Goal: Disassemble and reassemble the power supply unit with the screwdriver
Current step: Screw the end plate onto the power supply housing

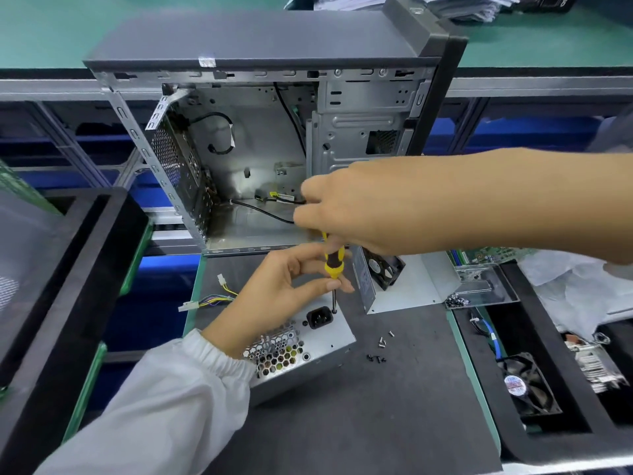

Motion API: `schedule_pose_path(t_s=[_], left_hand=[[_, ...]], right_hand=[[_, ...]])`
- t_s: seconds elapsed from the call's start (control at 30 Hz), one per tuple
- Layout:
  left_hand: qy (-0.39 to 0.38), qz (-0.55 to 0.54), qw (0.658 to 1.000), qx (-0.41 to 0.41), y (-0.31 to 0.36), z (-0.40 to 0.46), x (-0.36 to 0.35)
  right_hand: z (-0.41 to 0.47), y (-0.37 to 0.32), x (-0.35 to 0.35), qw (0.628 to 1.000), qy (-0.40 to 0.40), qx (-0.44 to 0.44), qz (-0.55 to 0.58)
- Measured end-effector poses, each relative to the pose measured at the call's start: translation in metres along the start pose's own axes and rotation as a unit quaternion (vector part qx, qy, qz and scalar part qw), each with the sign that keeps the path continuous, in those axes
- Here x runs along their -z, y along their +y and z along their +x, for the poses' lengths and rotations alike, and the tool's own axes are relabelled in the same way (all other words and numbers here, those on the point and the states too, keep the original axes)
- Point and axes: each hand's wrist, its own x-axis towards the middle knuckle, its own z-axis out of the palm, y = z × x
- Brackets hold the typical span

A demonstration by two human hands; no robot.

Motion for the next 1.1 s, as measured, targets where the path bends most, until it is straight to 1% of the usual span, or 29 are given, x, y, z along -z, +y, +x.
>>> schedule_pose_path(t_s=[0.03,0.1,0.13,0.2,0.27,0.33,0.4,0.5,0.53,0.6,0.63,0.67,0.73,0.8,0.87,0.9,0.93,0.97,1.0,1.03,1.1], left_hand=[[0.004,0.000,1.000,-0.002,0.001,0.000,-0.002],[0.046,0.016,0.999,0.004,0.001,0.002,-0.010],[0.064,0.019,0.998,0.007,0.002,0.003,-0.013],[0.063,0.015,0.998,0.007,0.004,0.003,-0.016],[0.033,0.019,0.999,0.017,0.003,0.002,-0.013],[0.009,0.004,0.999,0.033,0.003,0.002,-0.011],[-0.042,0.007,0.998,0.043,0.006,0.003,-0.005],[-0.168,0.067,0.982,0.048,0.023,0.019,0.019],[-0.189,0.096,0.976,0.044,0.031,0.030,0.027],[-0.178,0.183,0.967,0.000,0.036,0.064,0.032],[-0.174,0.239,0.955,-0.028,0.031,0.083,0.025],[-0.189,0.293,0.936,-0.046,0.024,0.102,0.011],[-0.258,0.365,0.894,-0.045,0.001,0.134,-0.024],[-0.325,0.420,0.847,-0.025,-0.025,0.157,-0.050],[-0.390,0.494,0.777,-0.026,-0.049,0.171,-0.060],[-0.403,0.539,0.739,-0.031,-0.057,0.174,-0.062],[-0.399,0.573,0.715,-0.037,-0.064,0.176,-0.062],[-0.382,0.591,0.709,-0.041,-0.069,0.176,-0.061],[-0.361,0.593,0.718,-0.047,-0.071,0.176,-0.059],[-0.339,0.580,0.739,-0.054,-0.069,0.174,-0.055],[-0.284,0.520,0.803,-0.064,-0.053,0.169,-0.043]], right_hand=[[0.000,-0.003,-0.003,0.999,0.024,-0.013,-0.036],[-0.001,-0.009,-0.004,0.994,0.065,-0.041,-0.078],[-0.002,-0.011,-0.002,0.993,0.075,-0.055,-0.076],[-0.004,-0.008,-0.002,0.995,0.078,-0.038,-0.053],[-0.004,0.001,-0.008,0.999,0.046,0.025,-0.003],[-0.002,0.006,-0.011,0.998,0.004,0.059,0.027],[-0.001,0.004,-0.015,0.999,0.009,0.045,0.010],[-0.010,0.008,-0.018,0.999,0.048,0.017,-0.010],[-0.018,0.013,-0.017,0.998,0.054,0.009,0.009],[-0.036,0.025,-0.019,0.995,0.066,-0.014,0.076],[-0.046,0.031,-0.022,0.990,0.066,-0.031,0.122],[-0.057,0.037,-0.025,0.982,0.064,-0.052,0.168],[-0.076,0.046,-0.033,0.969,0.042,-0.100,0.221],[-0.089,0.049,-0.046,0.968,0.005,-0.128,0.213],[-0.096,0.045,-0.065,0.970,-0.019,-0.140,0.196],[-0.097,0.043,-0.075,0.969,-0.026,-0.144,0.197],[-0.098,0.042,-0.084,0.966,-0.040,-0.150,0.208],[-0.098,0.041,-0.092,0.961,-0.062,-0.159,0.216],[-0.099,0.041,-0.098,0.957,-0.090,-0.170,0.217],[-0.100,0.042,-0.101,0.954,-0.118,-0.178,0.210],[-0.103,0.046,-0.107,0.952,-0.157,-0.179,0.191]])
